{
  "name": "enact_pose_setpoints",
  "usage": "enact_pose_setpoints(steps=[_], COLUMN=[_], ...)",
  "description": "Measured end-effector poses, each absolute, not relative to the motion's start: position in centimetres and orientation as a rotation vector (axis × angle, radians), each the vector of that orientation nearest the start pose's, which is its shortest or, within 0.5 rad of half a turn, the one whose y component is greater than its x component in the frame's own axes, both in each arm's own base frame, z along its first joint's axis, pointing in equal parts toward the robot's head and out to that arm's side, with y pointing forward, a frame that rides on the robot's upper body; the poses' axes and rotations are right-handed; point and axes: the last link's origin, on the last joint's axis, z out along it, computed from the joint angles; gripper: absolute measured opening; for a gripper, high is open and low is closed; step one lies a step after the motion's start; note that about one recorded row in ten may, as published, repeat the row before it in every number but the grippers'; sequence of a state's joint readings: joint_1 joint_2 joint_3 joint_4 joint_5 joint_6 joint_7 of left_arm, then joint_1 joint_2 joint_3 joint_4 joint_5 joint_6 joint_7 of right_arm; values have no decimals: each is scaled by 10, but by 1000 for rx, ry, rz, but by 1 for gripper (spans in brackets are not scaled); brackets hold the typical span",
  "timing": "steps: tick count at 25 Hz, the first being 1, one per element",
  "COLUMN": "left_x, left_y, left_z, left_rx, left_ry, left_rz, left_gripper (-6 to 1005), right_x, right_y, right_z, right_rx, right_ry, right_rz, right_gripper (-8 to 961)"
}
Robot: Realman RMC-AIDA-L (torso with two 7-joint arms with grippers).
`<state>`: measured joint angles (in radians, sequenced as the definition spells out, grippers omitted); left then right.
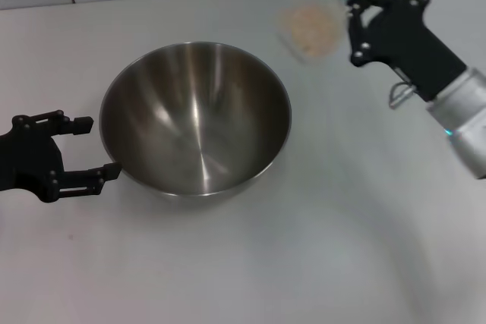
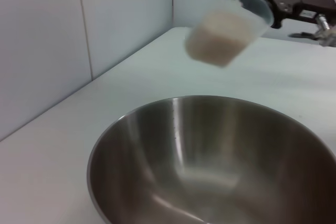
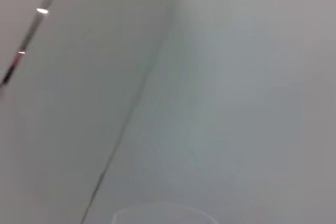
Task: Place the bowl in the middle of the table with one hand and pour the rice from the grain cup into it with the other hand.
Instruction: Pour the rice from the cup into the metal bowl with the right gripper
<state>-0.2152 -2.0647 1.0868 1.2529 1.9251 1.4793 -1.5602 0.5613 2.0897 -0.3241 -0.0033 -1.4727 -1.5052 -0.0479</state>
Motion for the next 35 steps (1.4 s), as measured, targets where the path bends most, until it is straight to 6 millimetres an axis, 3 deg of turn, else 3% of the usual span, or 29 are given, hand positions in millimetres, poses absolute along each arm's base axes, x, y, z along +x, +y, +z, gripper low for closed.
enact_pose_setpoints(steps=[2,3,6,9,14,19,22,35], left_x=[-257,-257,-256,-255,-253,-252,-251,-247], left_y=[299,299,299,299,301,302,302,305], left_z=[39,39,39,40,40,40,40,36], left_rx=[-2727,-2727,-2727,-2726,-2727,-2729,-2729,-2747], left_ry=[-374,-373,-372,-368,-361,-355,-353,-337], left_rz=[-319,-319,-319,-319,-320,-320,-321,-323], left_gripper=[827,827,827,827,827,827,827,827], right_x=[242,242,225,215,206,199,194,192], right_y=[338,338,339,335,323,310,306,299], right_z=[-36,-36,-54,-75,-87,-89,-96,-114], right_rx=[-1843,-1843,-1798,-1692,-1478,-1295,-1162,-878], right_ry=[-308,-308,-535,-840,-1163,-1365,-1499,-1825], right_rz=[691,691,533,266,-8,-89,-227,-479], right_gripper=[13,14,17,20,25,31,34,48])
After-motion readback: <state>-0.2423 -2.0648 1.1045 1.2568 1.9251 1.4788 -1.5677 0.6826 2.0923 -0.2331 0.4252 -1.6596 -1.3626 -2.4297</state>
